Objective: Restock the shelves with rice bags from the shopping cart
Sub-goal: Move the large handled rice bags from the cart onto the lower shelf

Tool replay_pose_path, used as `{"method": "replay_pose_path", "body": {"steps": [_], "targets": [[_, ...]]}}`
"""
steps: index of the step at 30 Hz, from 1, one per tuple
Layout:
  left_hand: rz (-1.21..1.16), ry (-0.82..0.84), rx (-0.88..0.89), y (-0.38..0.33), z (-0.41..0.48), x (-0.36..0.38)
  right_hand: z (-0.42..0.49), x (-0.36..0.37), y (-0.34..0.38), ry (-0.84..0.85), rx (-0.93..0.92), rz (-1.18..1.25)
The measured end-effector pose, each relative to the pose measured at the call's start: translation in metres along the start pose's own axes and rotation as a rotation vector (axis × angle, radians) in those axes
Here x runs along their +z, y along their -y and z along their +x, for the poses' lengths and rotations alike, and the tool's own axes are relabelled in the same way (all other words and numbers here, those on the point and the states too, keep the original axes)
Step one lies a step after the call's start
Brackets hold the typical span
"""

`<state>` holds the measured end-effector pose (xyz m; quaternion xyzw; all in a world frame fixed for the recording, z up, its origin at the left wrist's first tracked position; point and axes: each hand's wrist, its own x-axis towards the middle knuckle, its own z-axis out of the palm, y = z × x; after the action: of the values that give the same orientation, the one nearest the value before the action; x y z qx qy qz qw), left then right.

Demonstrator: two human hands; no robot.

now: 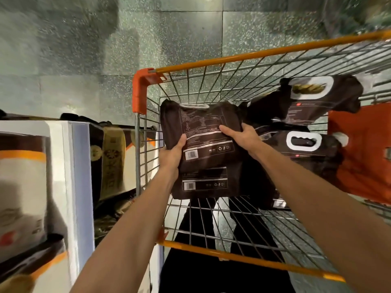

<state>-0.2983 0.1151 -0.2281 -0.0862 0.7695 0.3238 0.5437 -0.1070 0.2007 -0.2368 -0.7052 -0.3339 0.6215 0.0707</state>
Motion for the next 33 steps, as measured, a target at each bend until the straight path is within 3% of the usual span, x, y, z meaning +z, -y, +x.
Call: {"method": "replay_pose_path", "body": {"steps": [7, 12, 14, 19, 23, 26, 30, 33], "targets": [[0.074, -0.034, 0.088, 0.006, -0.046, -0.014, -0.039, -0.022, -0.003, 0.030, -0.155, 0.009], [0.068, 0.221, -0.102, 0.001, -0.075, -0.029, -0.072, -0.040, -0.019, 0.065, -0.180, 0.087], [0.113, 0.244, -0.113, 0.000, -0.087, -0.027, -0.079, -0.045, -0.029, 0.077, -0.149, 0.106], [0.197, 0.108, 0.230, 0.012, -0.116, -0.010, -0.085, -0.055, -0.057, 0.159, 0.007, 0.035], [0.425, 0.008, 0.442, 0.033, -0.138, 0.007, -0.100, -0.070, -0.074, 0.272, 0.040, -0.114], [0.511, 0.032, 0.551, 0.044, -0.158, 0.026, -0.115, -0.090, -0.076, 0.347, 0.085, 0.096], [0.454, 0.305, 0.522, 0.060, -0.182, 0.060, -0.130, -0.124, -0.087, 0.368, 0.101, 0.376], [0.573, 0.355, 0.507, 0.075, -0.172, 0.078, -0.129, -0.155, -0.095, 0.319, 0.090, 0.569]]}}
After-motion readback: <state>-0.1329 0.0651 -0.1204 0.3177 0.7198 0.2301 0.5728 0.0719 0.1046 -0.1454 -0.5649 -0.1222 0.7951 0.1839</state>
